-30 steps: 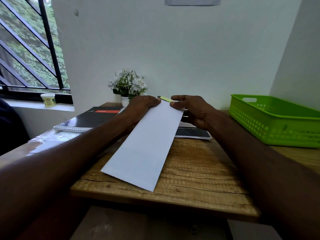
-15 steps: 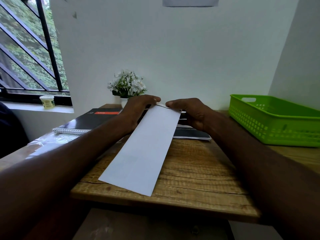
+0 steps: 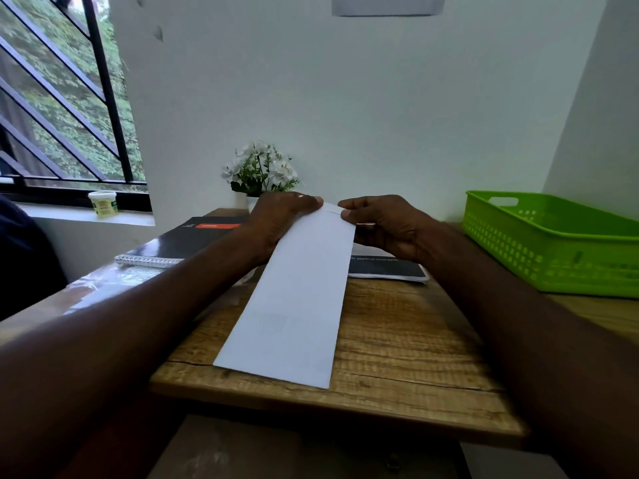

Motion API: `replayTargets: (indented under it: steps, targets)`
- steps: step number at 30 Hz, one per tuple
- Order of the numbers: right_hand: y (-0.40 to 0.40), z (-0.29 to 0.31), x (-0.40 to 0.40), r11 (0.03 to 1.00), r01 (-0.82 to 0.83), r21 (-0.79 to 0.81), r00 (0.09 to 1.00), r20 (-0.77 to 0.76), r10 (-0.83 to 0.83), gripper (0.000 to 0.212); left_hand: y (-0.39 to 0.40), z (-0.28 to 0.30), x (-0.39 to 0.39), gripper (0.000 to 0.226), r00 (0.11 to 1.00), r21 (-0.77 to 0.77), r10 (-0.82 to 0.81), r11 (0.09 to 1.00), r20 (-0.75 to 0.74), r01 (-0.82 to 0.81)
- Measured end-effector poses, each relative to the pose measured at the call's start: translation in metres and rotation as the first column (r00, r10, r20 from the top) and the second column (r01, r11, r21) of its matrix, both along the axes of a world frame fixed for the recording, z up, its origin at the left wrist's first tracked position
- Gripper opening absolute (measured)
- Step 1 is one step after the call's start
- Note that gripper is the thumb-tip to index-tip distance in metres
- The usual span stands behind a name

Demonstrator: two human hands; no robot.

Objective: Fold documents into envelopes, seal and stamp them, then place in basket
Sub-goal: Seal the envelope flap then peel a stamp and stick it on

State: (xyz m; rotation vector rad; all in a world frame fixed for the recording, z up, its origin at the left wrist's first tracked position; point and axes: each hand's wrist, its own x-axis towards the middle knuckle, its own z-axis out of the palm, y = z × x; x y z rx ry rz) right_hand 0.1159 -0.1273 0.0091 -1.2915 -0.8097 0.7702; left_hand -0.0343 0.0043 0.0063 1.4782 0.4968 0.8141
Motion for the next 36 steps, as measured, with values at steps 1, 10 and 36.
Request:
replayTargets:
  steps: [1, 10, 36]
  targets:
    - [0.0, 0.001, 0.0, 1.0, 0.014, 0.004, 1.0, -0.014, -0.014, 0.022, 0.0, 0.001, -0.001, 0.013, 1.0, -0.033, 0.003, 0.999, 0.017, -0.002]
    - [-0.003, 0.001, -0.002, 0.99, 0.144, 0.004, 0.983, -0.114, -0.143, 0.018, 0.007, 0.0, -0.004, 0.014, 0.99, -0.049, 0.094, 0.995, 0.103, -0.089]
    - [0.006, 0.002, -0.016, 0.995, 0.054, 0.082, 0.999, -0.01, -0.053, 0.021, 0.001, -0.003, 0.004, 0.043, 0.994, -0.052, -0.111, 0.992, -0.002, 0.111]
